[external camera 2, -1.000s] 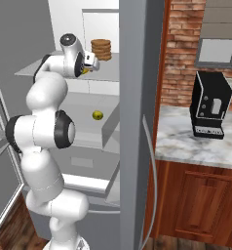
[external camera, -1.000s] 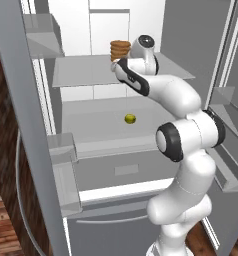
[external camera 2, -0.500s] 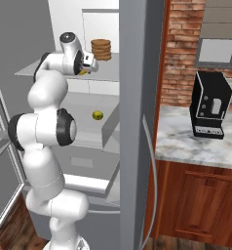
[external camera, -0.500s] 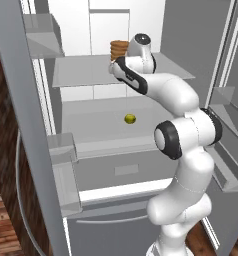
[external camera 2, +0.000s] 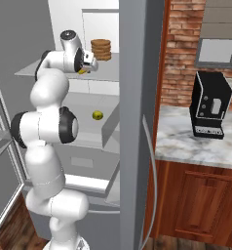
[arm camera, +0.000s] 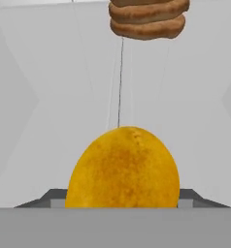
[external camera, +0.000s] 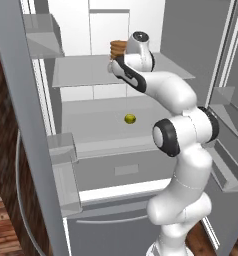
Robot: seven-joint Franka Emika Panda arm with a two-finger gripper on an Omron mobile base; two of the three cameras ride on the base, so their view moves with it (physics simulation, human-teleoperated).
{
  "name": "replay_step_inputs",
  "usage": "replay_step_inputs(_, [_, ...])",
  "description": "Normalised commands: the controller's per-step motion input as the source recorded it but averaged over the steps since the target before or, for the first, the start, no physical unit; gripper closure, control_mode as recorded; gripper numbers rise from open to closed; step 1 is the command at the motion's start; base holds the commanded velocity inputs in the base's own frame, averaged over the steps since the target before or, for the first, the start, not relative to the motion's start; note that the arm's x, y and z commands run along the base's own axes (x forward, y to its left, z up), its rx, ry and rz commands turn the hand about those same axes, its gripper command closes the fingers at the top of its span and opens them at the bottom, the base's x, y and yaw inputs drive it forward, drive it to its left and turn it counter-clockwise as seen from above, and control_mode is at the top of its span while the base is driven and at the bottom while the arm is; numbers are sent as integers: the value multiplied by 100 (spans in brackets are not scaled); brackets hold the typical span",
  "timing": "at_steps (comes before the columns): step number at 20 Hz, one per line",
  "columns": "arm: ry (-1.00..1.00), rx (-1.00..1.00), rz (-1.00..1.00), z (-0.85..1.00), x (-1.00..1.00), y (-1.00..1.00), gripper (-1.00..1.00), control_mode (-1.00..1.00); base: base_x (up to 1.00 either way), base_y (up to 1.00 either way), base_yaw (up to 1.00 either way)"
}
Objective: Pick up the pear and mango from the fridge and place one fruit on each plate on the dining counter.
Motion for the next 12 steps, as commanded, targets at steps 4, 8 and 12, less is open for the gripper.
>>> replay_step_inputs(4, [-24,-3,0,3,-64,20,100,-100,0,0,0])
replay_step_inputs(8, [-18,0,1,32,-91,16,100,-100,0,0,0])
replay_step_inputs(12, [-6,0,2,20,-100,3,100,-100,0,0,0])
